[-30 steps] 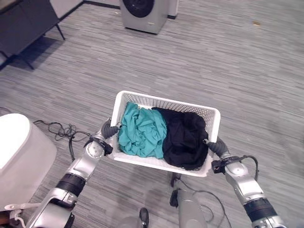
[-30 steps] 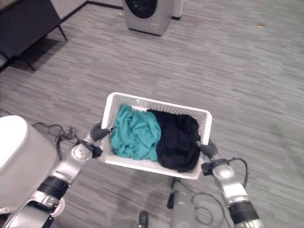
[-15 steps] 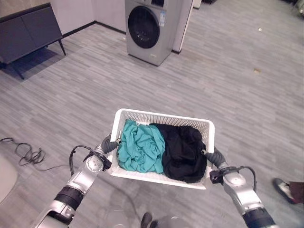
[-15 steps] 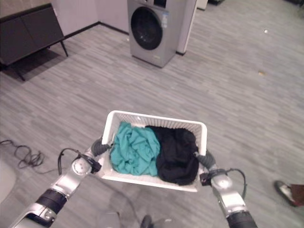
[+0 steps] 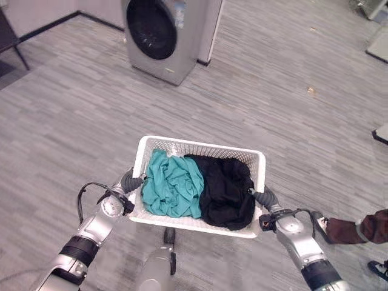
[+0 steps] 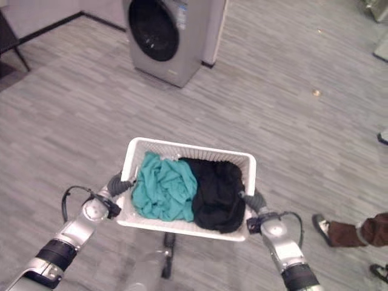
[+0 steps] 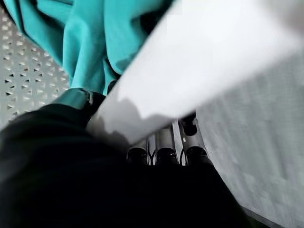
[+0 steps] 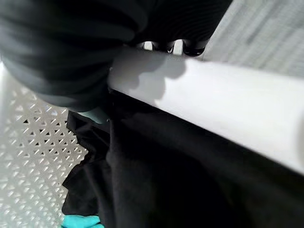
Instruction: Grab the laundry basket,head to the washer,open it,put in the laundry and shut it.
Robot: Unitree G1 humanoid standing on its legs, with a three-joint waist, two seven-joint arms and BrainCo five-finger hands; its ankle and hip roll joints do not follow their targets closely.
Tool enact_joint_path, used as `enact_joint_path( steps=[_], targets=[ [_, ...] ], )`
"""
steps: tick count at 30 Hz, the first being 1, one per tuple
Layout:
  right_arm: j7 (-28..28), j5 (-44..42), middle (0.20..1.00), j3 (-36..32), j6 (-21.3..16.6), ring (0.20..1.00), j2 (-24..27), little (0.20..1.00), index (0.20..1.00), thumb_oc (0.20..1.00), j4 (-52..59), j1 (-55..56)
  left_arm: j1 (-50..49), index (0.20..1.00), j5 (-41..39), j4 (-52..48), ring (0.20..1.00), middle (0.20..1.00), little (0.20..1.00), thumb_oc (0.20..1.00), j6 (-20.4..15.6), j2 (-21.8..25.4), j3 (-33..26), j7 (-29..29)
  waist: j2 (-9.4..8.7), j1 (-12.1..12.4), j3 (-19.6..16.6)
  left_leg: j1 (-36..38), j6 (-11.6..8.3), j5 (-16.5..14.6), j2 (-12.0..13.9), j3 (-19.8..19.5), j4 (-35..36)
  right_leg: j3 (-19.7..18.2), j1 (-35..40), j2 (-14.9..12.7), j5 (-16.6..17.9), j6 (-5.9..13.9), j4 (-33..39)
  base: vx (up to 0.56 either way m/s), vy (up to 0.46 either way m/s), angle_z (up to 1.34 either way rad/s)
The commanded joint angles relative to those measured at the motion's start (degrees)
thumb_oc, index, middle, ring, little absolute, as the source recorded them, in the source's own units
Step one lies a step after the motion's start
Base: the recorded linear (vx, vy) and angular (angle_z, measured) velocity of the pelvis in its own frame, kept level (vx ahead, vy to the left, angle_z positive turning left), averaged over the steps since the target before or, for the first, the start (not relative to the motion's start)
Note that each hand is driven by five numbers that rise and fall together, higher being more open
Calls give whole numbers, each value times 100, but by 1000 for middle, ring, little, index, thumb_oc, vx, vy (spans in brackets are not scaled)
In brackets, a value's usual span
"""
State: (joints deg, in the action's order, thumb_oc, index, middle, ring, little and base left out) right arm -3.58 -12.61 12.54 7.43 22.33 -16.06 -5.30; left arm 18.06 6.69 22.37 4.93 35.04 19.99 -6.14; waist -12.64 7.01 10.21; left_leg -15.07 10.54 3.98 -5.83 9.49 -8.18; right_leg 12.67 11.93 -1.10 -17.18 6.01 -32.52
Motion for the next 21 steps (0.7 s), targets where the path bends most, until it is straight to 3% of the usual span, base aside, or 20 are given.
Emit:
enact_joint_path(
  steps=[1,3,4,5,8,10,13,16,21],
  targets=[
    [-68,208,200,-344,-470,200,183,200,200,200,190,-458,263,200,-63,-387,200,200,200,200,-315,397,-480,-356,348,121,-248,221,-566,-399,700,-146,-64,76,-980,-636,2488,605,-827,640,445,-9],
    [-35,301,200,-373,-421,200,127,200,200,200,233,-414,231,200,-134,-440,200,200,200,200,-295,412,-544,-391,523,12,-211,629,-464,-560,746,-31,38,378,-1410,-883,2506,682,-1359,364,244,12],
    [-35,303,200,-372,-418,200,128,200,200,200,237,-414,229,200,-134,-443,200,200,200,200,-292,412,-547,-390,505,14,-198,644,-457,-559,721,-21,48,364,-1417,-911,2485,690,-1395,378,225,11],
    [-14,366,200,-427,-379,200,155,200,200,200,323,-378,271,200,-150,-533,200,200,200,200,-268,413,-554,-385,653,-95,-146,950,-453,-640,715,-28,156,706,-1728,-1182,2299,602,-1171,402,175,1],
    [3,310,200,-543,-393,200,183,200,200,200,414,-264,332,200,-123,-543,200,200,200,200,-271,408,-522,-359,702,-184,-148,1270,-585,-837,658,-88,198,1127,-1869,-1243,1614,352,156,429,61,41],
    [-2,264,200,-622,-408,200,172,200,200,200,471,-191,326,200,-84,-546,200,200,200,200,-264,374,-515,-323,715,-221,-148,1386,-695,-1013,684,-194,141,1218,-1874,-1148,1536,238,1418,356,-123,45],
    [7,244,200,-673,-424,200,150,200,200,200,519,-118,388,200,41,-449,200,200,200,200,-274,266,-553,-346,721,-313,-81,1639,-791,-1328,652,-344,40,675,-2170,-1112,1857,390,2853,313,-117,48],
    [41,256,200,-683,-432,200,125,200,200,200,558,-84,421,200,98,-401,200,200,200,200,-293,184,-578,-367,755,-350,-53,1761,-788,-1489,627,-388,-28,465,-2365,-1175,2092,496,3345,252,-75,36],
    [97,282,200,-685,-485,200,176,200,200,200,496,-43,319,200,258,-274,200,200,200,200,-351,72,-625,-355,727,-557,-242,2471,-851,-1979,546,-579,-191,13,-2358,-1036,2288,554,3127,515,-160,33]
  ],
)
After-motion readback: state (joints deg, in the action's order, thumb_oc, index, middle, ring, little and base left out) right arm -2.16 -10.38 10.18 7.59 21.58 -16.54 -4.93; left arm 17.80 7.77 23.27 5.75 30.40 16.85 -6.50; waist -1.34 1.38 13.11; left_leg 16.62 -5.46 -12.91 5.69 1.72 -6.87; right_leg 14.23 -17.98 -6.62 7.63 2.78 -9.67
